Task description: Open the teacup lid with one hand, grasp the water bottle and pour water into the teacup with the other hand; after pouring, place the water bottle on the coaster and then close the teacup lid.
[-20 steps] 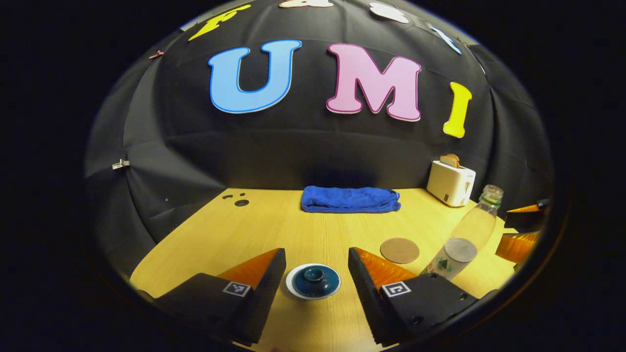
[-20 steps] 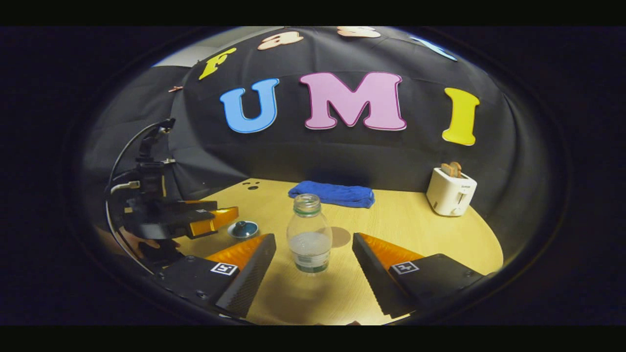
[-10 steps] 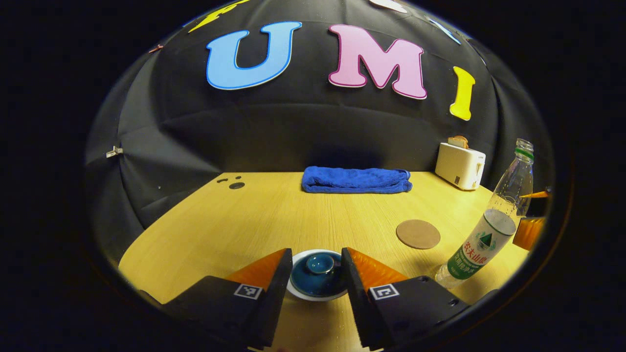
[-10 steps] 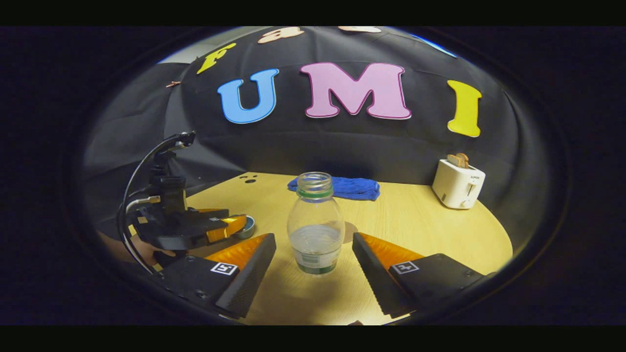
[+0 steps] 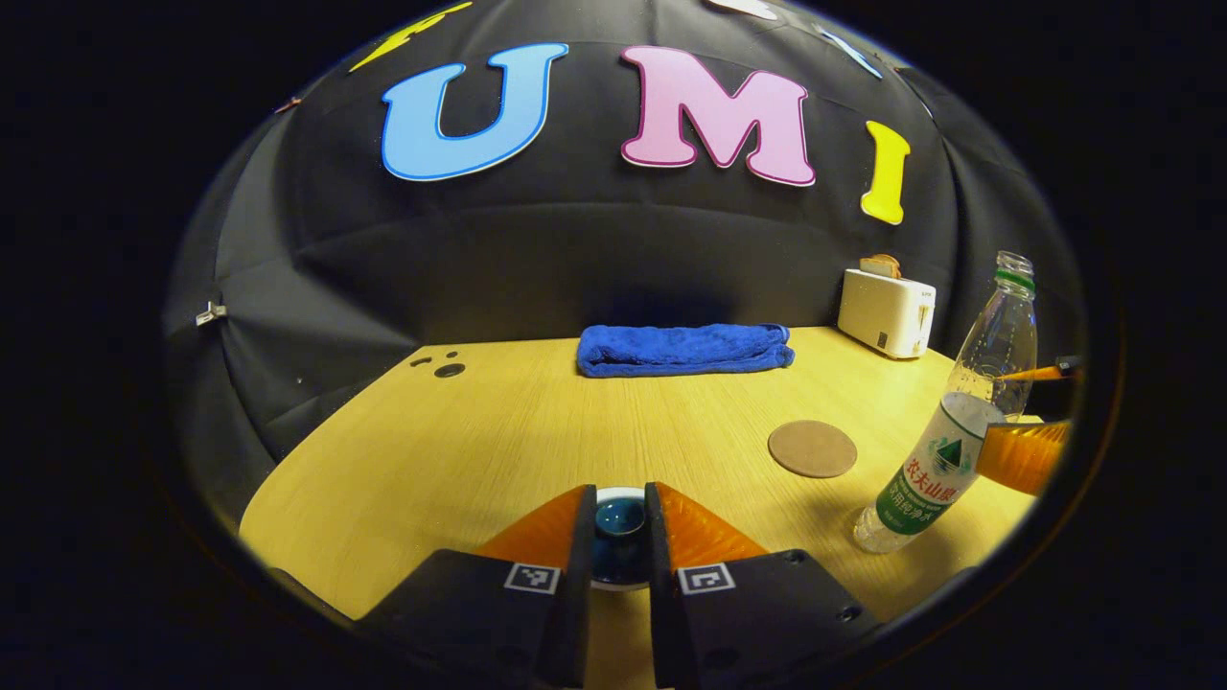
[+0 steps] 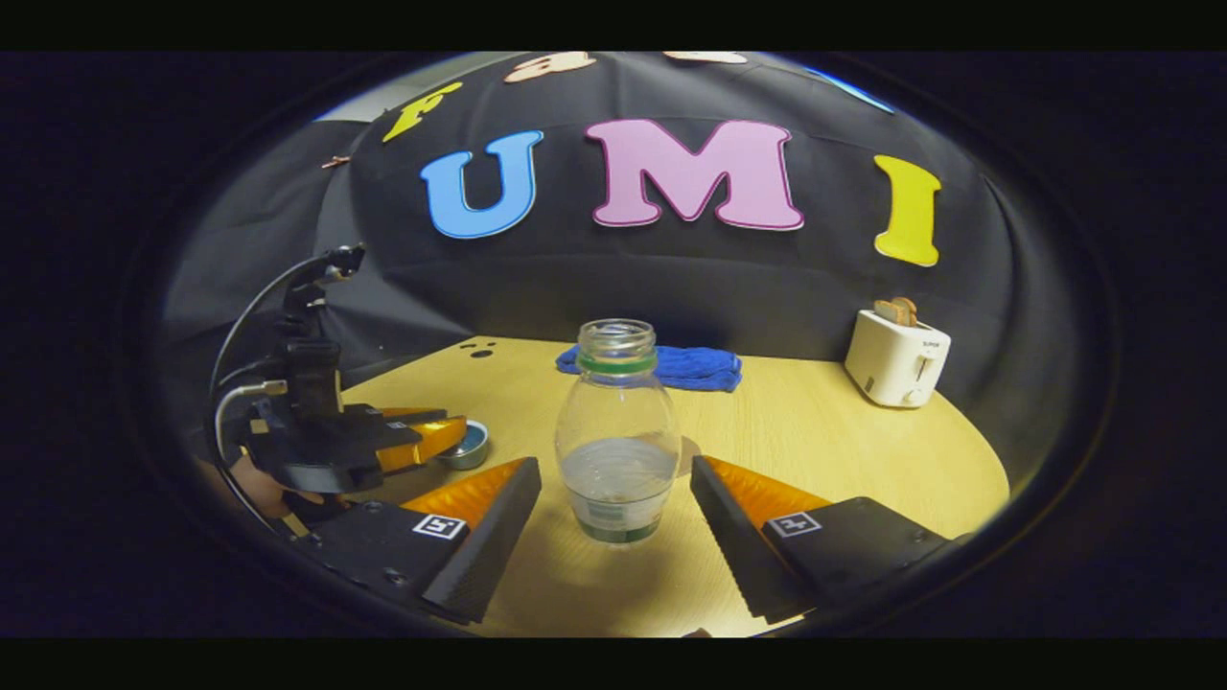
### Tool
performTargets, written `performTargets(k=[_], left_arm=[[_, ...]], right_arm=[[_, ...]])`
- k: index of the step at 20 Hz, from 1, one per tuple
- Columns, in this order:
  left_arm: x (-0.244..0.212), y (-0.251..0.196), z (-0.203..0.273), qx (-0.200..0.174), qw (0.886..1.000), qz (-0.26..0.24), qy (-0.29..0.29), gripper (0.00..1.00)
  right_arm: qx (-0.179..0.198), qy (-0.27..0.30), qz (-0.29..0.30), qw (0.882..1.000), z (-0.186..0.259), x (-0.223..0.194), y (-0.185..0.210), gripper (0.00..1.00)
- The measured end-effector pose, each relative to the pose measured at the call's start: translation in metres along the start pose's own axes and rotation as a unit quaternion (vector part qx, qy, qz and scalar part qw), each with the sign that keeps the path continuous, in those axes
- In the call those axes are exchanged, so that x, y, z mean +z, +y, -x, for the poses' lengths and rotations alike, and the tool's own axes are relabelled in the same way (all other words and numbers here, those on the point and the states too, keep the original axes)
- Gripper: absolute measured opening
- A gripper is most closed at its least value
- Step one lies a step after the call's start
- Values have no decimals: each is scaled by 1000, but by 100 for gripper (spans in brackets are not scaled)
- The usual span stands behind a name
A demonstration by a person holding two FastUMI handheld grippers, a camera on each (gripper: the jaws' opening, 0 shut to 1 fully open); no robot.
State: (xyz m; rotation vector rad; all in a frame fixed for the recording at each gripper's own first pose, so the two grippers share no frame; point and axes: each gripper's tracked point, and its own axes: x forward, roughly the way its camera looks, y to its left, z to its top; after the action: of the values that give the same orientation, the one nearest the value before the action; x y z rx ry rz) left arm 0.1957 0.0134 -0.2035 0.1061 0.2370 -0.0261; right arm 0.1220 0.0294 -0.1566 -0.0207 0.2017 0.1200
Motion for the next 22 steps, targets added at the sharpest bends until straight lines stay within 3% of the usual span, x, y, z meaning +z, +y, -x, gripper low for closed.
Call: performTargets(k=[4,5,10,12,13,14,15,16,18,19,22], left_arm=[[10,0,2,1,1000,-2,-11,23],[15,-1,4,2,1000,0,-15,27],[30,2,16,8,999,6,-33,23],[33,4,23,8,999,22,-35,26],[31,7,26,13,999,27,-33,22],[28,10,28,18,999,33,-30,26],[26,12,29,23,999,39,-26,26],[22,15,31,28,998,44,-22,22],[20,20,35,37,998,51,-22,26],[20,23,37,41,998,52,-22,26],[19,32,46,55,996,58,-26,23]], right_arm=[[-3,-11,-8,1000,-9,3,1,98],[-3,-13,-10,1000,-12,4,1,98],[-5,-24,-16,1000,-26,5,2,98],[-8,-26,-13,1000,-33,3,-1,98],[-7,-24,-16,1000,-39,-2,-1,98],[-7,-21,-16,1000,-41,-6,0,98],[-5,-22,-13,1000,-43,-7,0,95],[-4,-24,-8,1000,-43,-6,0,82],[3,-19,3,1000,-45,-7,2,75],[10,-14,10,1000,-44,-7,4,78],[37,-8,49,998,-50,-1,9,72]])
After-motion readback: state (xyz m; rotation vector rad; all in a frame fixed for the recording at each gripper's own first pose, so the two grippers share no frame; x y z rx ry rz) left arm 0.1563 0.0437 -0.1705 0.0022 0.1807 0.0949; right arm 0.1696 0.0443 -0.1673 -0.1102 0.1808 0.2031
